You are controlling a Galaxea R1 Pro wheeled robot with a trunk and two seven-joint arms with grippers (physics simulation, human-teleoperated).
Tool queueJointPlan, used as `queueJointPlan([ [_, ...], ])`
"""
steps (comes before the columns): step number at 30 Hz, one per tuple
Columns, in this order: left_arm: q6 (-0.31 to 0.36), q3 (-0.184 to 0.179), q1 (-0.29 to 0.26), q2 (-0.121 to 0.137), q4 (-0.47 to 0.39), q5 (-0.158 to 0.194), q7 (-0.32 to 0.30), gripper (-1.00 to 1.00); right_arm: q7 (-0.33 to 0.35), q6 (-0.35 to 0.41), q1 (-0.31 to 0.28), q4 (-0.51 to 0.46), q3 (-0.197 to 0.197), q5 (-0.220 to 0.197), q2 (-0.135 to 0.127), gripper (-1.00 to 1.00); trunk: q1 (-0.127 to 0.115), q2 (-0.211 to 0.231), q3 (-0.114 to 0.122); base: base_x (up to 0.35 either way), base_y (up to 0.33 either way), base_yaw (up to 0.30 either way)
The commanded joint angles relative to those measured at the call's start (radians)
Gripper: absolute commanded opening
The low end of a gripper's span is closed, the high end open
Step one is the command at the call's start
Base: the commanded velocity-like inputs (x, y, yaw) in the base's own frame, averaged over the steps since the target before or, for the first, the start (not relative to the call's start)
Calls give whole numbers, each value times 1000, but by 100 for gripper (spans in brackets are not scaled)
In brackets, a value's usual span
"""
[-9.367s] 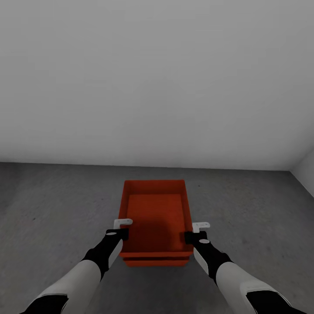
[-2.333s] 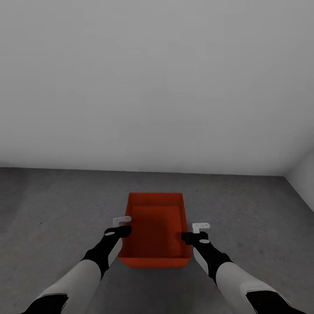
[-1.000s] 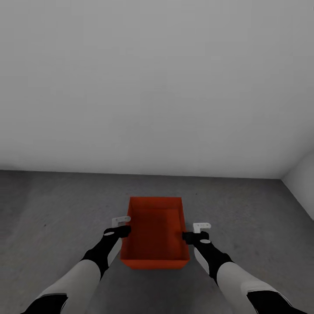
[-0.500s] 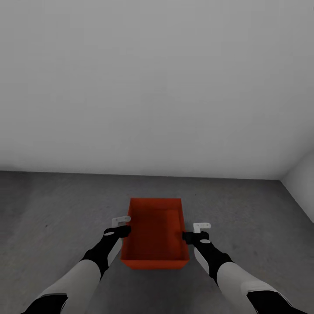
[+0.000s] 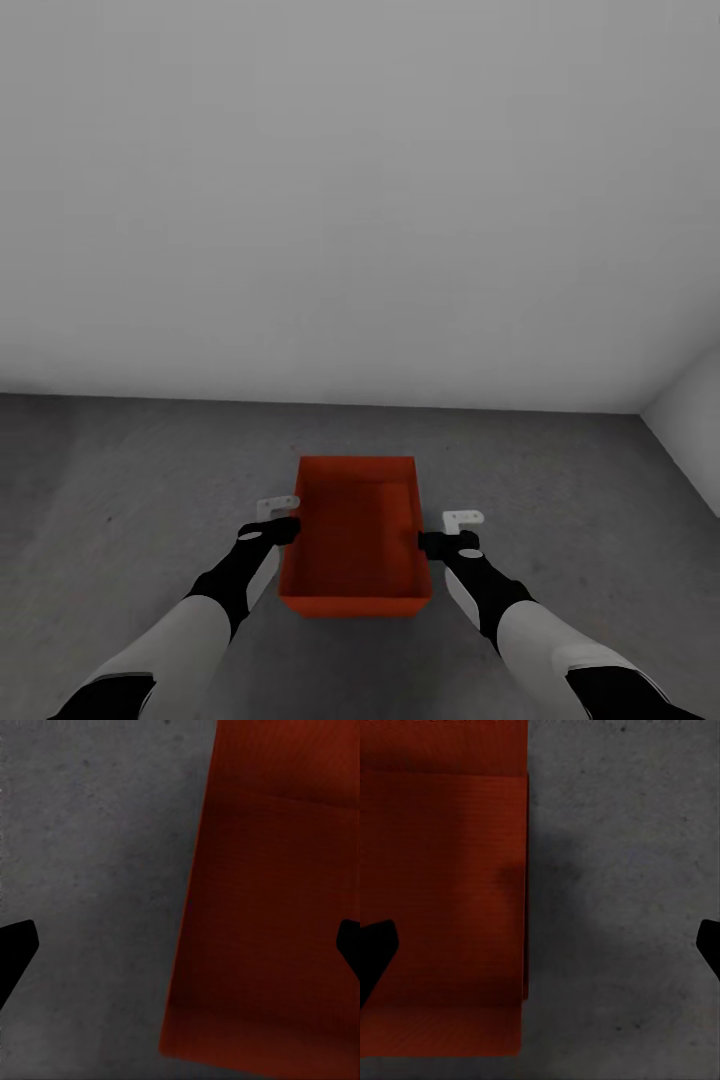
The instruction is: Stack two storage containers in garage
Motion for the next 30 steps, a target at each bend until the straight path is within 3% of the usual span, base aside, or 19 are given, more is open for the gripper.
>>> queueJointPlan([
  [1, 5, 4, 0, -1, -2, 2, 1, 100, -5, 2, 0, 0, 3, 3, 0, 100, -4, 7, 2, 0, 0, 0],
  [30, 5, 4, 0, -2, -2, 3, 1, 100, -12, 4, 0, -26, 0, 3, 0, 100, -115, 210, 93, 0, 0, 0],
])
